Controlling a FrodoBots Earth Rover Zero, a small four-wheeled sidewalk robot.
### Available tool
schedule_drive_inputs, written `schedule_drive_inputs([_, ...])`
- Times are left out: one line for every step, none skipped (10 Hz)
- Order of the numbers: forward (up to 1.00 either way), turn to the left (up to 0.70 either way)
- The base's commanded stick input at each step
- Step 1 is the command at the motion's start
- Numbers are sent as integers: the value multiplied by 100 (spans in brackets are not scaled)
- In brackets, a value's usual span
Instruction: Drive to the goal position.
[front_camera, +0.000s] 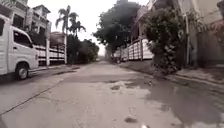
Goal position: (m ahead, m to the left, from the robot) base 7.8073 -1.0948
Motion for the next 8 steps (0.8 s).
schedule_drive_inputs([70, 0])
schedule_drive_inputs([70, 0])
schedule_drive_inputs([70, 0])
schedule_drive_inputs([70, 0])
schedule_drive_inputs([70, 0])
schedule_drive_inputs([70, 0])
schedule_drive_inputs([70, 0])
schedule_drive_inputs([70, 0])
